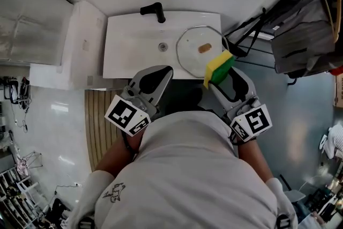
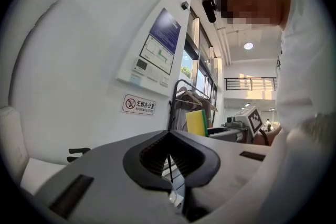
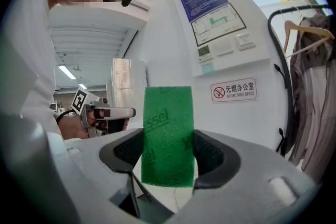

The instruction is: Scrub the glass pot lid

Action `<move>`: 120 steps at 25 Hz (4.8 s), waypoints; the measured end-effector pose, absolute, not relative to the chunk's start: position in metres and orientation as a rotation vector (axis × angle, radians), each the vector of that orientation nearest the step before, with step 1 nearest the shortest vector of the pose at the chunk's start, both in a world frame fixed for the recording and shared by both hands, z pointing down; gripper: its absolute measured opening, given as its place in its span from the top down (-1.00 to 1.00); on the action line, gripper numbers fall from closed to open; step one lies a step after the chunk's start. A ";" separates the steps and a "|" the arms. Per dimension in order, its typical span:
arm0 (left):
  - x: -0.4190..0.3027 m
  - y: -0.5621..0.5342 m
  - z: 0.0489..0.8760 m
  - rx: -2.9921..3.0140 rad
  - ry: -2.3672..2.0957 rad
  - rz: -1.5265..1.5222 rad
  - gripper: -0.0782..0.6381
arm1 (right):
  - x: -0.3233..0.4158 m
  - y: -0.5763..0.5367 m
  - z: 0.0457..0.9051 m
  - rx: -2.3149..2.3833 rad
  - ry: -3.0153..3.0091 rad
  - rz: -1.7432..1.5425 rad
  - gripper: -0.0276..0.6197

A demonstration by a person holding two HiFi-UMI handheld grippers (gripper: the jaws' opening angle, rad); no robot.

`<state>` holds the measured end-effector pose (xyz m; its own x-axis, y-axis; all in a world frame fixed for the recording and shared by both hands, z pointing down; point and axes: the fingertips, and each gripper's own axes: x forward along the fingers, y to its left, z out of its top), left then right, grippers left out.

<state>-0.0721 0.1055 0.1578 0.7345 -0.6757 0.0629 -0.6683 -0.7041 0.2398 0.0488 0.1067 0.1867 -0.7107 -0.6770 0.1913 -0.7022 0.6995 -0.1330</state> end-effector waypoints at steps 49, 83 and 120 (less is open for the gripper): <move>-0.079 -0.075 0.433 2.292 -0.514 0.267 0.44 | 0.031 -0.020 0.393 1.228 -2.370 0.608 0.02; -0.076 -0.087 0.622 1.726 -0.261 0.013 0.29 | -0.025 -0.031 0.549 0.907 -2.051 0.701 0.01; -0.068 -0.085 0.614 1.715 -0.148 0.008 0.56 | 0.131 0.069 0.601 0.732 -1.594 0.644 0.04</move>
<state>-0.0682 -0.0847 0.6135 0.9915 -0.0940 0.0902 -0.1030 -0.1411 0.9846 0.1310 0.0691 0.6012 -0.0949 -0.1027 0.9902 -0.7614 0.6483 -0.0057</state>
